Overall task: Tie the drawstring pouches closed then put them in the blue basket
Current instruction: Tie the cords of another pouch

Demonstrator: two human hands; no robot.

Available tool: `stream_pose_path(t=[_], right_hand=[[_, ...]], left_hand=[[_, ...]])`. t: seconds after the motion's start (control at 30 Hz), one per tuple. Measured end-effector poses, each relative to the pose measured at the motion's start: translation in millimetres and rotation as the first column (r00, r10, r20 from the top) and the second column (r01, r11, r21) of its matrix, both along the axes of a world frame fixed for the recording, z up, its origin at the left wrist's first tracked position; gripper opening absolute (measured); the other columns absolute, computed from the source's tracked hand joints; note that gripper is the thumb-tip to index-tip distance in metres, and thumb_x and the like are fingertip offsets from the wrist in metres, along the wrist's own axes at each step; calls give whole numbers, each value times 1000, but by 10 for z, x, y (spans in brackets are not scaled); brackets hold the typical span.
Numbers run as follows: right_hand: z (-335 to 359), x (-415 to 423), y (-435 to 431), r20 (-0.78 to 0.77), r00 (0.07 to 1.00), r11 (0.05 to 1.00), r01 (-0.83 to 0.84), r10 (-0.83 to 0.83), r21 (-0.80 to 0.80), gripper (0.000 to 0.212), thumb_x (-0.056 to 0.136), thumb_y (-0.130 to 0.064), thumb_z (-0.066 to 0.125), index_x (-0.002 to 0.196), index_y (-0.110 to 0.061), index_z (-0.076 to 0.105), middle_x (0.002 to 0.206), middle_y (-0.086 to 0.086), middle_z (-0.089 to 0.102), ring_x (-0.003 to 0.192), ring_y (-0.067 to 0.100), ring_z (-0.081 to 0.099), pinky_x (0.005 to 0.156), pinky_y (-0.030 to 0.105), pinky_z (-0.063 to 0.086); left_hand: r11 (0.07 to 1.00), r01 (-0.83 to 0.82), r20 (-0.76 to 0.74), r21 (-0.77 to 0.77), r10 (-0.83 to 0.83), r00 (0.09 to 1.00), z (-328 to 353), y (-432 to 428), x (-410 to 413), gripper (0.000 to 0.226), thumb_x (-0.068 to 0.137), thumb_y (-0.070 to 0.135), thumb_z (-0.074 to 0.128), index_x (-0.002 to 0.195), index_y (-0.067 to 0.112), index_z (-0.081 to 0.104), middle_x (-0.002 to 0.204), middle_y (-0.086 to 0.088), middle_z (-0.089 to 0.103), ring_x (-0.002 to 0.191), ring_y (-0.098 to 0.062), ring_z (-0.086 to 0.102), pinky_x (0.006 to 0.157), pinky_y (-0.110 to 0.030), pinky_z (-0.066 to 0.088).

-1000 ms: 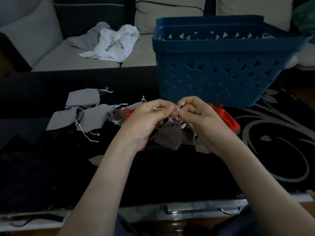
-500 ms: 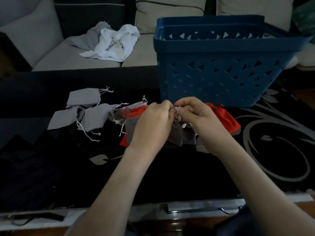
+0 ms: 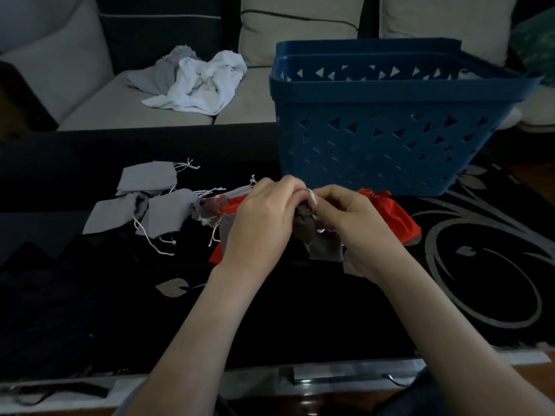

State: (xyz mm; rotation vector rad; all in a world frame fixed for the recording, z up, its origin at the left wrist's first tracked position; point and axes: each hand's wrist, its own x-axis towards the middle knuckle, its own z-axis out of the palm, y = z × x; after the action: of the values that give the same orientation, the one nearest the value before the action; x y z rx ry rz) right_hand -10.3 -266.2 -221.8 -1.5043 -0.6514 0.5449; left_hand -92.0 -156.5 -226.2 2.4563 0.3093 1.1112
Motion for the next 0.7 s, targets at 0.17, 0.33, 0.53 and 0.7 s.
stream_pose_path(t=[0.17, 0.33, 0.53, 0.7], right_hand=[[24, 20, -14, -78, 995, 993, 71, -64, 99, 15, 93, -12, 55, 80, -11, 64, 77, 6, 63, 75, 18, 57, 71, 30, 46], [54, 16, -37, -154, 978, 963, 173, -142, 206, 14, 96, -8, 50, 91, -11, 62, 75, 5, 65, 68, 17, 61, 66, 30, 50], [124, 115, -65, -462, 887, 816, 267, 0, 513, 16, 98, 1, 40, 103, -9, 52, 77, 9, 66, 75, 17, 70, 62, 27, 56], [83, 184, -34, -603, 791, 729, 353, 102, 586, 20, 99, 3, 33, 87, -11, 41, 59, 4, 50, 60, 17, 54, 84, 44, 56]], left_hand=[[999, 37, -2, -1, -37, 999, -32, 11, 23, 27, 93, 29, 47, 93, 11, 68, 76, -6, 61, 74, -13, 52, 69, -24, 41], [998, 64, 8, -30, -64, 998, -18, 7, 27, 28, 93, 26, 49, 100, 10, 70, 77, -5, 63, 75, -10, 51, 69, -22, 40], [974, -44, -33, -221, 38, 999, 10, 67, 6, 20, 95, 18, 53, 79, 17, 66, 63, 10, 60, 64, -9, 58, 64, -23, 43], [943, -86, -136, -321, 44, 990, 23, 77, 0, 31, 94, 16, 52, 66, 21, 60, 58, 3, 61, 60, -15, 61, 65, -39, 50]])
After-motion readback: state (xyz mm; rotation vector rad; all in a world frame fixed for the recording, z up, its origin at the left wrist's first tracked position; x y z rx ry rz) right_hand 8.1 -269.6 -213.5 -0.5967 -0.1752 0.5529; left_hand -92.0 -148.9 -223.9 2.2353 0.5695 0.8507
